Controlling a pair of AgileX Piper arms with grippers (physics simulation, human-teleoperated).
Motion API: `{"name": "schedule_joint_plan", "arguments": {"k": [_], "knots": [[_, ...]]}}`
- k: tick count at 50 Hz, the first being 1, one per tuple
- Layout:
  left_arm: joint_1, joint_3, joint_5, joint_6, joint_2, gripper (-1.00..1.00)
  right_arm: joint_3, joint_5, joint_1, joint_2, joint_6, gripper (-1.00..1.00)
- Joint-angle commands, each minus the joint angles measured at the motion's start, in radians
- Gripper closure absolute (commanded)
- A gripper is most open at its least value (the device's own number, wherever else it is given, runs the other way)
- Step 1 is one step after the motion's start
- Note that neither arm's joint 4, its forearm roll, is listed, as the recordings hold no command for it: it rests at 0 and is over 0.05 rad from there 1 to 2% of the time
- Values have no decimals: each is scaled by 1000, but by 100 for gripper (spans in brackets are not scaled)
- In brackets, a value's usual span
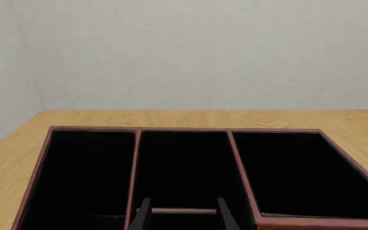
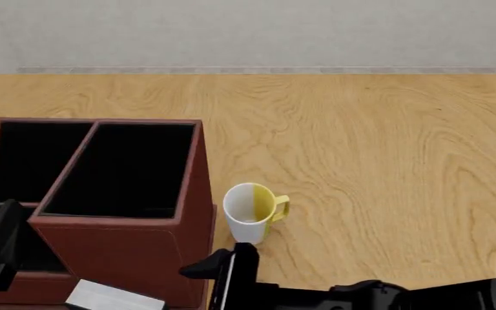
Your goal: Pick up the book and place it in the right compartment of the caddy.
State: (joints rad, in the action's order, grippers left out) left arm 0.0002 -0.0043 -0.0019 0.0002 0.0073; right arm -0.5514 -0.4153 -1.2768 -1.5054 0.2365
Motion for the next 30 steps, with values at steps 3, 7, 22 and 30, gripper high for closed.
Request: {"name": "schedule_joint_plan", "arguments": {"k": [3,7,22,30], "knots": [[0,0,0,0,0,-100,-15,-16,-5,-33,-24,-100],[0,0,0,0,0,-100,-20,-9,-6,-33,-30,-100],[0,0,0,0,0,-100,-51,20,-14,-85,-47,-100],[0,0,0,0,0,-100,-49,5,-3,-114,-36,-100]]}}
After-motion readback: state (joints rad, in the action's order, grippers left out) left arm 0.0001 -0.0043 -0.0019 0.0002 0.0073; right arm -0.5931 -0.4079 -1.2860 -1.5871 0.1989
